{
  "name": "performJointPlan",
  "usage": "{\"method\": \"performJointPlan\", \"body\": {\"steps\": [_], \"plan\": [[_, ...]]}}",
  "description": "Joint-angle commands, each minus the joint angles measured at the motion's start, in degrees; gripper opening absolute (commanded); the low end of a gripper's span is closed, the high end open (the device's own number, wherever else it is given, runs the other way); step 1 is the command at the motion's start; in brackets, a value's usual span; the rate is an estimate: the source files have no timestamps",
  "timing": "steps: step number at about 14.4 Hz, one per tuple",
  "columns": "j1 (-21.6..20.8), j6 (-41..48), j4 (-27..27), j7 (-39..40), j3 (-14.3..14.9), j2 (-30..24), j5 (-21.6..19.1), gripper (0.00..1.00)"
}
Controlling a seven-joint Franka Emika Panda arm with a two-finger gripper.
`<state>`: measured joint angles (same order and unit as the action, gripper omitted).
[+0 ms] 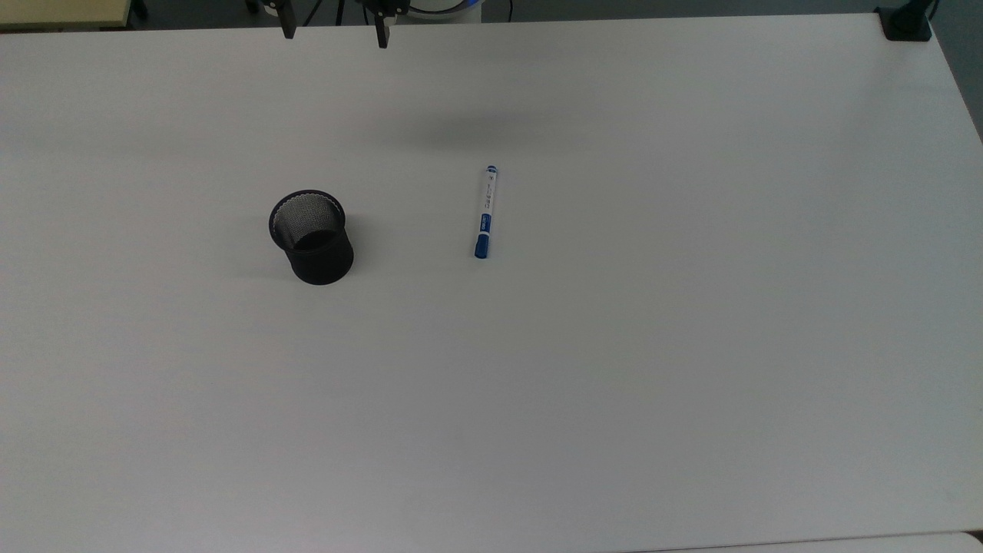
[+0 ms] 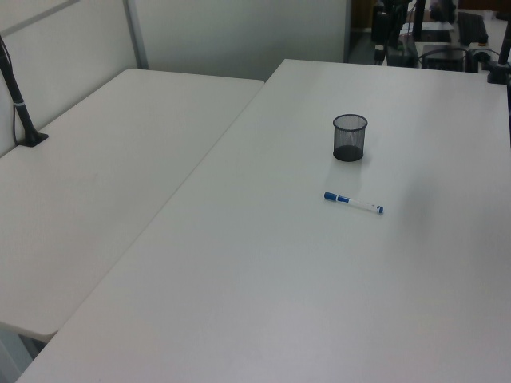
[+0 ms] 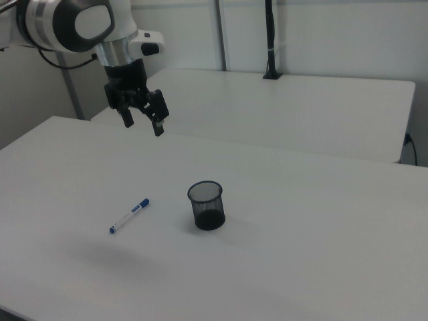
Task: Insert the marker
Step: 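Move the gripper over the white blue-capped marker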
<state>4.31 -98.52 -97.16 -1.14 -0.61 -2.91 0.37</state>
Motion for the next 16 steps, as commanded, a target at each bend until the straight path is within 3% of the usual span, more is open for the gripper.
{"method": "performJointPlan", "body": {"steps": [1,10,14,16], "plan": [[-0.4,-0.6,0.7,1.3,0.3,0.5,-0.1,1.00],[-0.4,-0.6,0.7,1.9,0.3,0.5,-0.1,1.00],[-0.6,-0.7,0.0,14.6,-0.1,3.6,0.0,1.00],[-1.5,-1.0,-2.0,14.2,-1.5,4.6,1.1,1.00]]}}
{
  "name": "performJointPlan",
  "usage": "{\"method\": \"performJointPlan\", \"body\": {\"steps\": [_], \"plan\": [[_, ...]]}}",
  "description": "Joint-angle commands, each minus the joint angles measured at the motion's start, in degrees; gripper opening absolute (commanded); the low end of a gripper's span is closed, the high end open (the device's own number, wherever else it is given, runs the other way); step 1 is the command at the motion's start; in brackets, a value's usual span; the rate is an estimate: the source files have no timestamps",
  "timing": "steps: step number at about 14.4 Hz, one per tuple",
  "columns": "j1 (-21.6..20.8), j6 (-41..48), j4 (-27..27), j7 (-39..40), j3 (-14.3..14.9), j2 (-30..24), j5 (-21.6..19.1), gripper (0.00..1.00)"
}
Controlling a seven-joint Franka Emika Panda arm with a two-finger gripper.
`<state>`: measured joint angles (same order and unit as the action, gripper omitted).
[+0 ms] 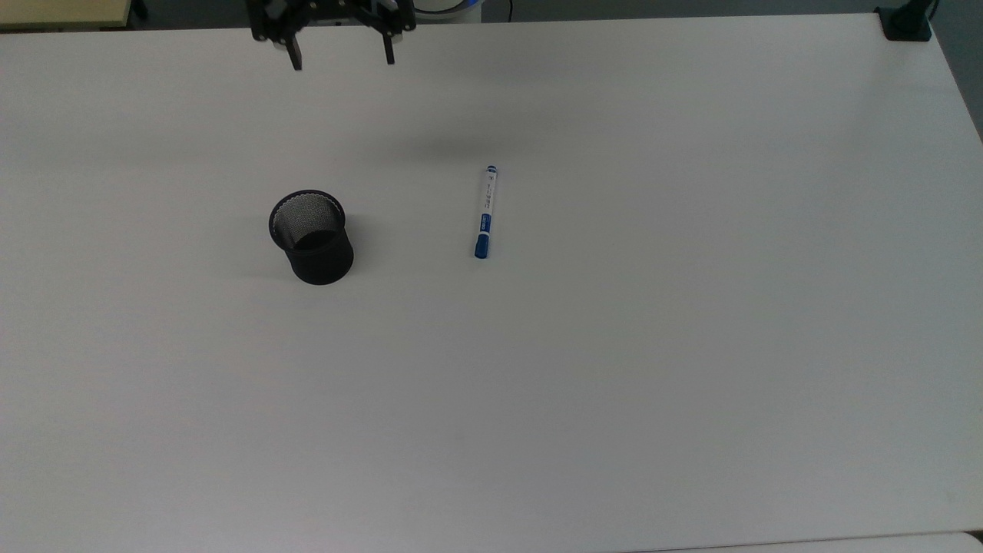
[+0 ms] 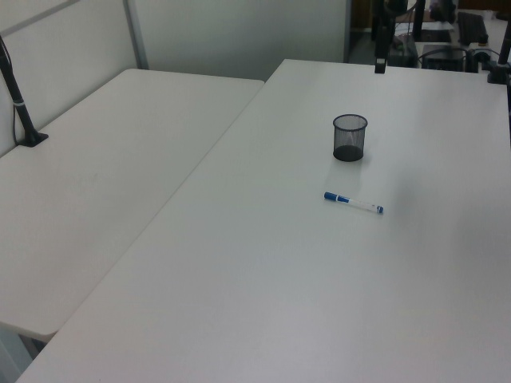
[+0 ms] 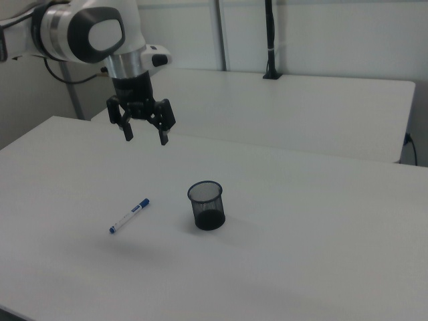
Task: Insert the marker
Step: 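Move the gripper over the white blue-capped marker, then lower the gripper and close it on the marker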
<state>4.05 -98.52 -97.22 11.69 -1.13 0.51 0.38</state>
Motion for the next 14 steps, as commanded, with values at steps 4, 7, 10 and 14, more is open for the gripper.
{"method": "performJointPlan", "body": {"steps": [4,7,10,14], "plan": [[-2.2,-19.1,-15.2,-8.9,-4.9,2.1,1.5,1.00],[-2.6,-25.0,-16.5,-17.7,-6.4,6.9,3.0,1.00],[-5.1,-29.3,-16.3,-25.2,-6.4,10.2,3.6,0.99],[-7.4,-34.2,-16.1,-30.7,-6.4,14.4,5.1,0.96]]}}
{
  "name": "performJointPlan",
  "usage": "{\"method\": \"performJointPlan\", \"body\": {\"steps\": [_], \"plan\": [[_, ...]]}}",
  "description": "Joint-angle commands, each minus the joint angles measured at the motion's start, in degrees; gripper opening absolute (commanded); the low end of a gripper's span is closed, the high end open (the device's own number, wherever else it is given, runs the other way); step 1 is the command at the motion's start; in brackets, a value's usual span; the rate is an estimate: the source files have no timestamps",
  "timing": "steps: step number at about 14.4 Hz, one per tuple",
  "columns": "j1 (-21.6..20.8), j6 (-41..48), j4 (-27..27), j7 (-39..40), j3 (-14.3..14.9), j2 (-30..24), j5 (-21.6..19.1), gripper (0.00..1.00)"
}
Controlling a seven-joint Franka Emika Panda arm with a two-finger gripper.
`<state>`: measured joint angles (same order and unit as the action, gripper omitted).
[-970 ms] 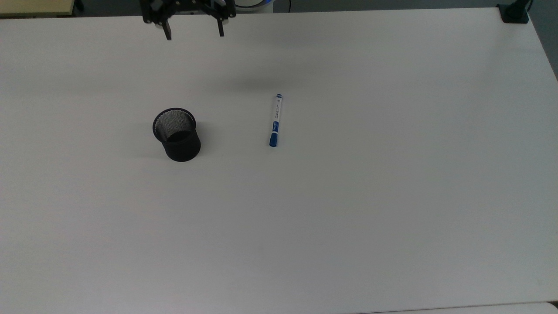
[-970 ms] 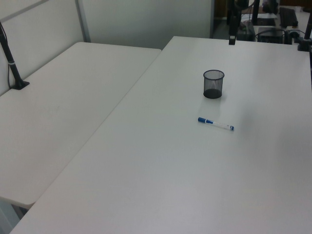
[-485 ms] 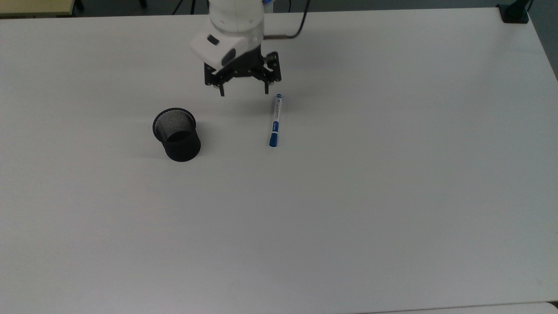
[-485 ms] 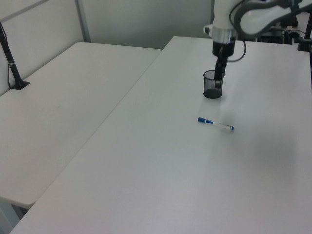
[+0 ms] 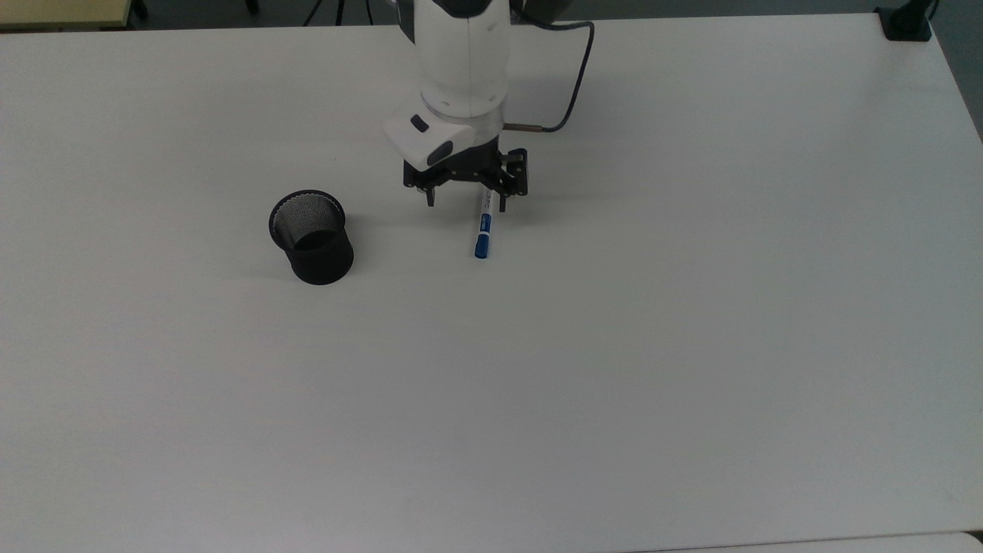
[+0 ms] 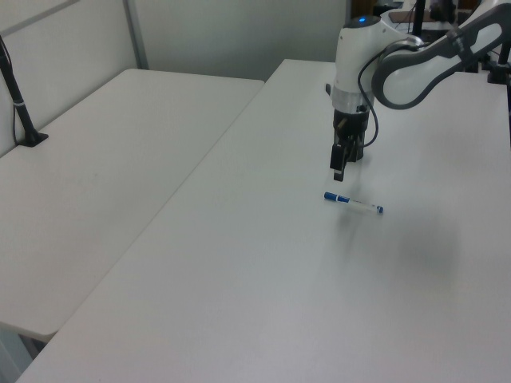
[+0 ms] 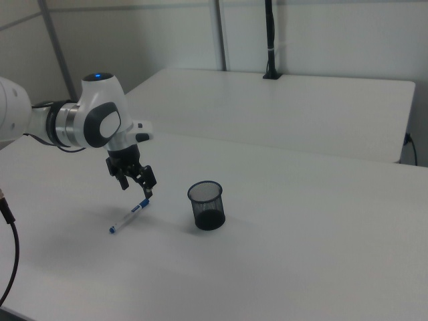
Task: Insert the marker
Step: 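Lower the gripper and close it on the marker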
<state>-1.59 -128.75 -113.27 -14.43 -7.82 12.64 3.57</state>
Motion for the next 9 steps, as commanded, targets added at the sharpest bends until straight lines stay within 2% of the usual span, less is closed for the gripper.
{"method": "performJointPlan", "body": {"steps": [1,3,5,7,8,9], "plan": [[-2.2,-5.4,0.2,-6.6,0.4,3.9,2.9,0.95],[-2.5,-5.8,1.6,-8.9,0.4,6.1,4.8,0.95],[-2.5,-6.3,2.0,-10.4,0.3,7.0,6.7,0.80],[-2.5,-7.7,2.0,-10.6,0.3,7.7,6.8,0.58],[-2.5,-8.5,2.0,-10.6,0.3,7.9,6.9,0.30],[-2.5,-8.5,2.0,-10.7,0.3,7.9,6.9,0.20]]}}
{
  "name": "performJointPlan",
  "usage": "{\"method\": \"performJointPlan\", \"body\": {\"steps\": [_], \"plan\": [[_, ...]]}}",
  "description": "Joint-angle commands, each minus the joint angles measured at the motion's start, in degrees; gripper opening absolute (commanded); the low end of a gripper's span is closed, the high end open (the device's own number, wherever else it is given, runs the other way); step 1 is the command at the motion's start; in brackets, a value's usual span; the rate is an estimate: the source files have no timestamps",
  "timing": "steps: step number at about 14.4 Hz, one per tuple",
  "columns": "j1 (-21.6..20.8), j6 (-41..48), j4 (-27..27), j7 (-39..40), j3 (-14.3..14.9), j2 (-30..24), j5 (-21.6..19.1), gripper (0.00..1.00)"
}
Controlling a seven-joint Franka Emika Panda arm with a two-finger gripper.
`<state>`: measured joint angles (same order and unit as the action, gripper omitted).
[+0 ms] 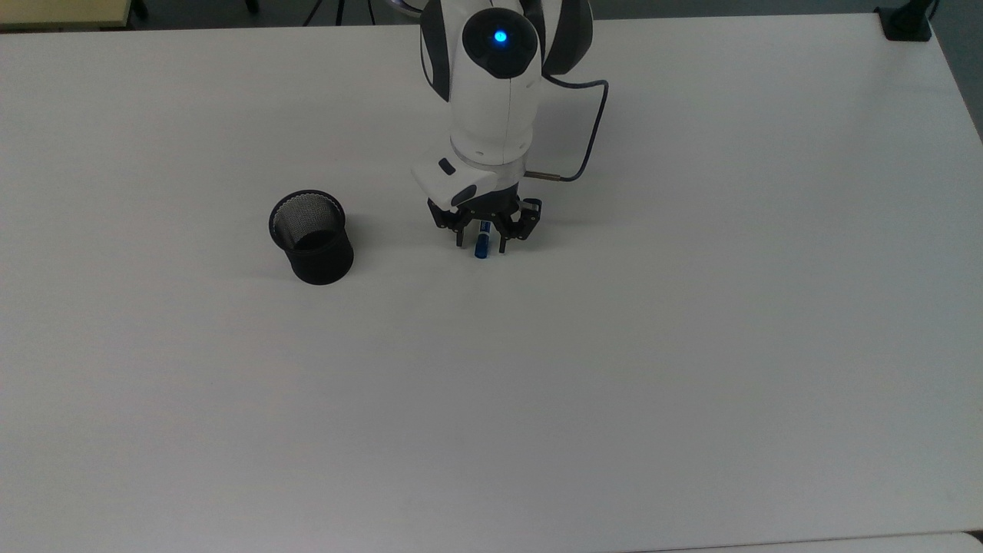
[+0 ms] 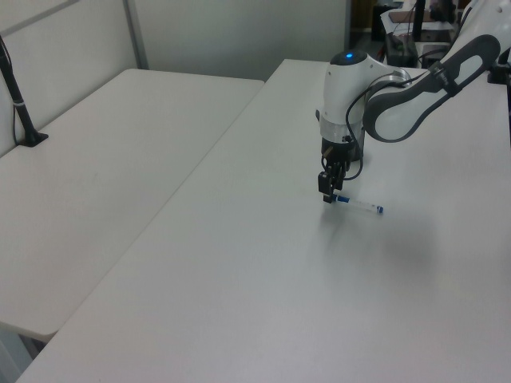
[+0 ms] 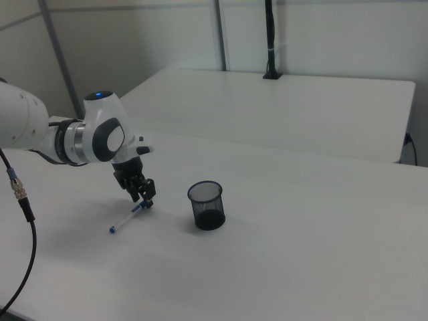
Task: Insert the marker
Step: 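Lower the gripper and close it on the marker, then lift the marker and carry it above the black mesh cup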
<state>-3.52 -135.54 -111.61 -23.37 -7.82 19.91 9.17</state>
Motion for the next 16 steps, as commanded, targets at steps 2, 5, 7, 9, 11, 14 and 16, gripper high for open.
{"method": "performJointPlan", "body": {"steps": [2,5,7,9,11,14,16], "plan": [[-0.5,-1.7,0.3,-1.7,0.4,0.7,1.3,0.06],[-0.5,-1.7,0.3,-1.7,0.3,0.7,1.3,0.00],[-0.4,-1.5,0.4,-1.6,0.4,-0.2,1.3,0.00],[1.7,-1.0,0.7,-1.3,0.3,-5.5,1.2,0.00],[5.2,-1.6,0.3,-1.2,0.4,-12.3,1.3,0.00],[9.9,-9.2,-7.9,-0.1,0.4,-22.1,2.8,0.00],[12.7,-24.2,-18.5,-0.2,0.4,-27.8,6.6,0.00]]}}
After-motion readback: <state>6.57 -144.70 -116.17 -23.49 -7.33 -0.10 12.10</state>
